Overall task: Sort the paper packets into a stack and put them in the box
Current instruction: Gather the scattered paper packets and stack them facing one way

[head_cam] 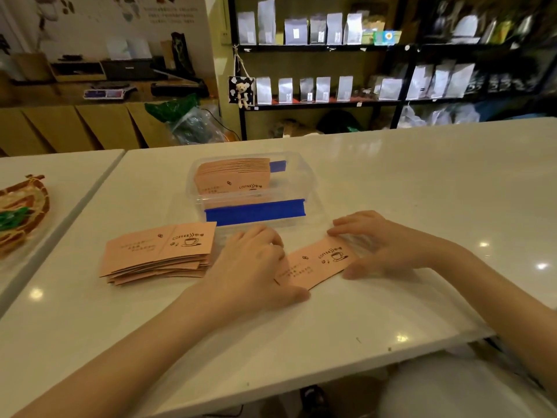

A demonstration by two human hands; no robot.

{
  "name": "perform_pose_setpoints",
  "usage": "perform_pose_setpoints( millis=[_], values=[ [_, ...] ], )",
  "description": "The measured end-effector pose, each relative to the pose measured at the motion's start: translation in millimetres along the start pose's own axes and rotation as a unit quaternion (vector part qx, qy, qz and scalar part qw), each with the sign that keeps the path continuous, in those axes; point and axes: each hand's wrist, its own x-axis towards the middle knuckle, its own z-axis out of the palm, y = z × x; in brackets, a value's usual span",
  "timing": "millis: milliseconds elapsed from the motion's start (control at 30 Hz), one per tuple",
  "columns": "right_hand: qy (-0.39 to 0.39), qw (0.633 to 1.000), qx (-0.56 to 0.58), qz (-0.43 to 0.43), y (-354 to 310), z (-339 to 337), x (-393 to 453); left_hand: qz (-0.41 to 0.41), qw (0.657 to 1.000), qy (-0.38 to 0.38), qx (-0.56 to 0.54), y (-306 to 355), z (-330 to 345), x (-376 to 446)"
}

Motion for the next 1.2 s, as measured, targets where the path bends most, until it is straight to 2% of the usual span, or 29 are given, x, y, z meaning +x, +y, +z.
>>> perform_pose_setpoints(
  millis=[167,433,567,733,933,1100,1200],
  values=[
    [0.049,0.999,0.009,-0.019,-3.7,0.3,3.0,-0.005,0.999,0.022,-0.041,-1.0,-1.7,2.3],
    [0.108,0.993,0.033,-0.042,-33.0,-11.0,15.7,-0.023,0.990,0.108,-0.084,-27.3,-23.7,-3.4],
    [0.166,0.981,0.025,-0.095,-61.6,-14.1,27.9,-0.029,0.982,0.147,-0.114,-54.6,-44.1,-16.9],
    [0.222,0.959,-0.032,-0.174,-96.3,-6.7,53.1,-0.075,0.973,0.167,-0.143,-91.8,-59.2,-44.7],
    [0.232,0.947,-0.085,-0.205,-136.5,9.0,74.4,-0.135,0.957,0.169,-0.191,-126.7,-62.7,-74.7],
    [0.206,0.958,-0.084,-0.182,-155.8,27.7,82.3,-0.170,0.934,0.180,-0.259,-148.3,-57.4,-91.1],
    [0.187,0.964,-0.089,-0.165,-163.4,40.0,85.8,-0.186,0.921,0.161,-0.303,-157.7,-53.4,-97.7]
  ],
)
